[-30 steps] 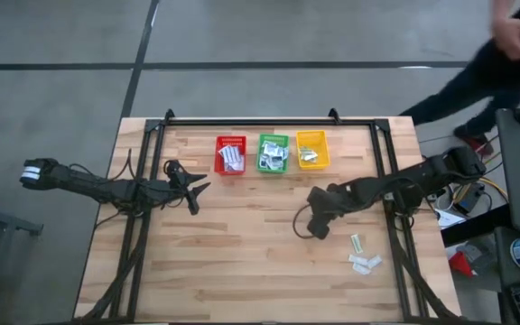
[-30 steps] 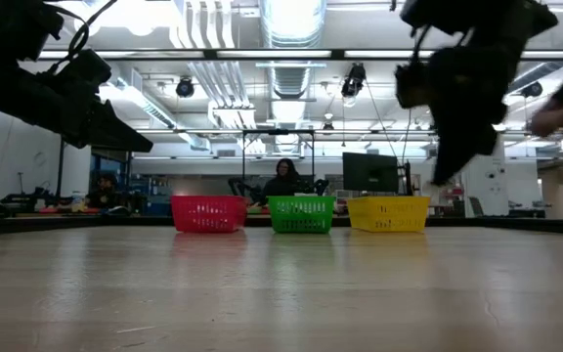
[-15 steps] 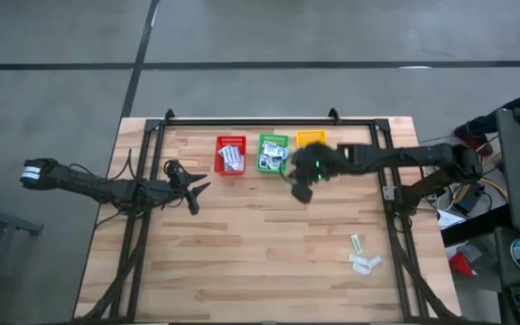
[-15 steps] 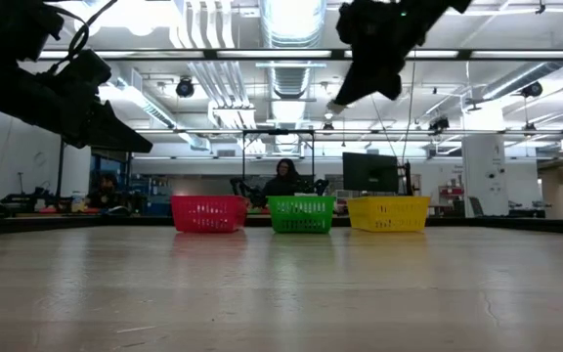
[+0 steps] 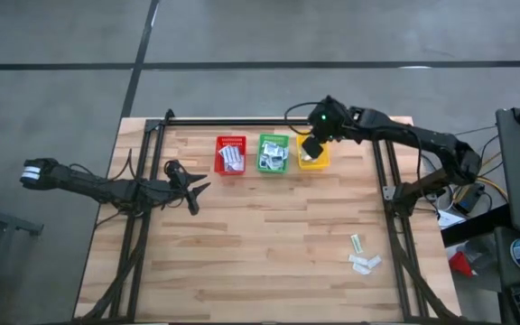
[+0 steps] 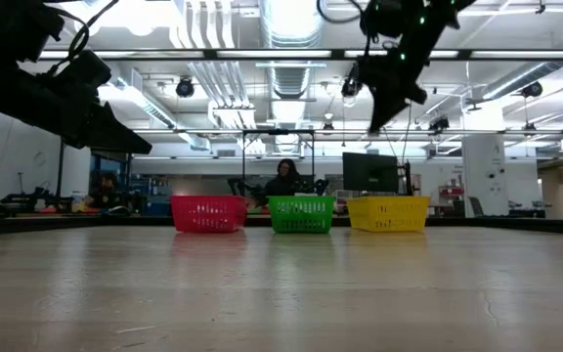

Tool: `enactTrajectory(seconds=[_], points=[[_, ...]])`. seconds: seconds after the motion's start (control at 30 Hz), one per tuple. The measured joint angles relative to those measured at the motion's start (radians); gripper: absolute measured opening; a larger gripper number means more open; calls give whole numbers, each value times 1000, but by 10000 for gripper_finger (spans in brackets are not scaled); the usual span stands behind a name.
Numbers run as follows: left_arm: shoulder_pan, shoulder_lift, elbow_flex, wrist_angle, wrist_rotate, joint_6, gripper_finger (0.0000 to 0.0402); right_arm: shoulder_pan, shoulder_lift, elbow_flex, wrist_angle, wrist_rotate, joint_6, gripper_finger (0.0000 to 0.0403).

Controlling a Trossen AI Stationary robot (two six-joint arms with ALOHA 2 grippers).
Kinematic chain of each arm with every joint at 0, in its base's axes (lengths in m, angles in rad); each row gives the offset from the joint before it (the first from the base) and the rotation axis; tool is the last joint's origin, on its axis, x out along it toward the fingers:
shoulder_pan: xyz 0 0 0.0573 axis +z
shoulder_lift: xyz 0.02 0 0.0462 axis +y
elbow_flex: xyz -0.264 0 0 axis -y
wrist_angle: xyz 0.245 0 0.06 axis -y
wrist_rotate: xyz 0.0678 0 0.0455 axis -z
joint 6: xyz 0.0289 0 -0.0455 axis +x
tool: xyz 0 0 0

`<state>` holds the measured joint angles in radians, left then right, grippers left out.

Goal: Pick & Place First Aid Supplies
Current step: Put the green bandage into the yellow basket

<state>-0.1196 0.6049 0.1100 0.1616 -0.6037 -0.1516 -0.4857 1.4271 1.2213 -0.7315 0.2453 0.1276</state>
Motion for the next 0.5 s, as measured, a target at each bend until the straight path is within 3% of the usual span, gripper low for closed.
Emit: enactTrajectory(seconds=[0.5], points=[[0, 0, 0, 1, -18, -1, 133, -52, 183, -128, 67, -62, -32, 8]])
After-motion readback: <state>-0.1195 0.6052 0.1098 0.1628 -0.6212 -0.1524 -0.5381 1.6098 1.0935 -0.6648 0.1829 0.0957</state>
